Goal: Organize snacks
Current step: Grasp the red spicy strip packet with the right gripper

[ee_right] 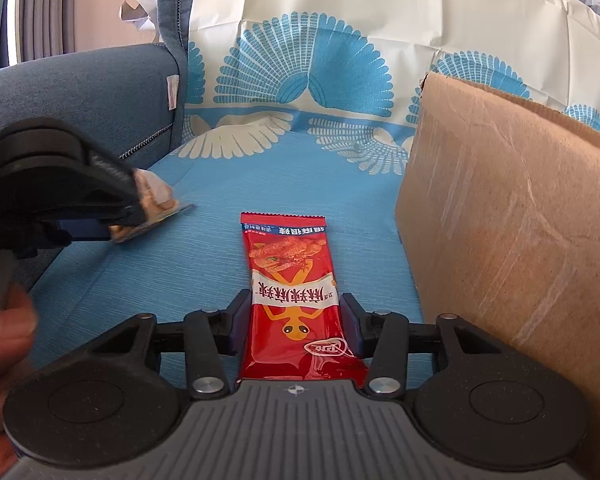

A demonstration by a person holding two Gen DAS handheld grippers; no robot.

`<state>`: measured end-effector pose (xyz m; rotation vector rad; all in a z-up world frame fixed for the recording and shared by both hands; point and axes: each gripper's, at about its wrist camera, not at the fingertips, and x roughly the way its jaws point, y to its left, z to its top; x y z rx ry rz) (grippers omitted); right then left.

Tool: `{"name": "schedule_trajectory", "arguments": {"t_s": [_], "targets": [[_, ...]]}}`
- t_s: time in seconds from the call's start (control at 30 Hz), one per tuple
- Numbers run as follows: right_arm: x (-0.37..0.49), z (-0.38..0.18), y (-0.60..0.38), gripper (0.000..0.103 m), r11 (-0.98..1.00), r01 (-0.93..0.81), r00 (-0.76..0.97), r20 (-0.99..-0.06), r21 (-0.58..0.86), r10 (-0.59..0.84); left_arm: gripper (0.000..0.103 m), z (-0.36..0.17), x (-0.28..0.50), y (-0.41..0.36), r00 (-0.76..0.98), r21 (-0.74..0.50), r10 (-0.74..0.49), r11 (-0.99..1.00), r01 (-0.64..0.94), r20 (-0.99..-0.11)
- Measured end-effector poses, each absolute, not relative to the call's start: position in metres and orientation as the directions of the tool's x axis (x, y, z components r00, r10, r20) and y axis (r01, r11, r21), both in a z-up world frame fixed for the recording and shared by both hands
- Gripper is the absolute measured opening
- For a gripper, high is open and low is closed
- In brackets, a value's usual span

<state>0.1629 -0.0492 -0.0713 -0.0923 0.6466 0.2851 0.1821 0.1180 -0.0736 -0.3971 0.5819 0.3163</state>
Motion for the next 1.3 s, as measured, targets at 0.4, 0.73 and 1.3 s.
{"name": "schedule_trajectory", "arguments": {"t_s": [0.4, 0.73, 1.3], "targets": [[0.109, -0.019, -0.061, 0.046, 0.937, -0.346, 0.667, -0.689, 0.052, 0.285, 0.020, -0.043, 0.105, 0.118, 0.707, -0.276, 0.078, 0.886, -0.373, -0.703], [0.020, 0.012, -0.100, 0.046, 0.850, -0.511, 0.541, -0.720, 0.131, 0.436, 0.019, -0.014, 0.010, 0.109, 0.651, -0.339, -0.088, 0.901, -0.272, -0.754], [-0.015, -0.013, -0.140, 0.046, 0.842, -0.523, 0.501, -0.752, 0.132, 0.428, 0.005, -0.004, -0.009, 0.088, 0.683, -0.346, -0.127, 0.918, -0.193, -0.719]]}}
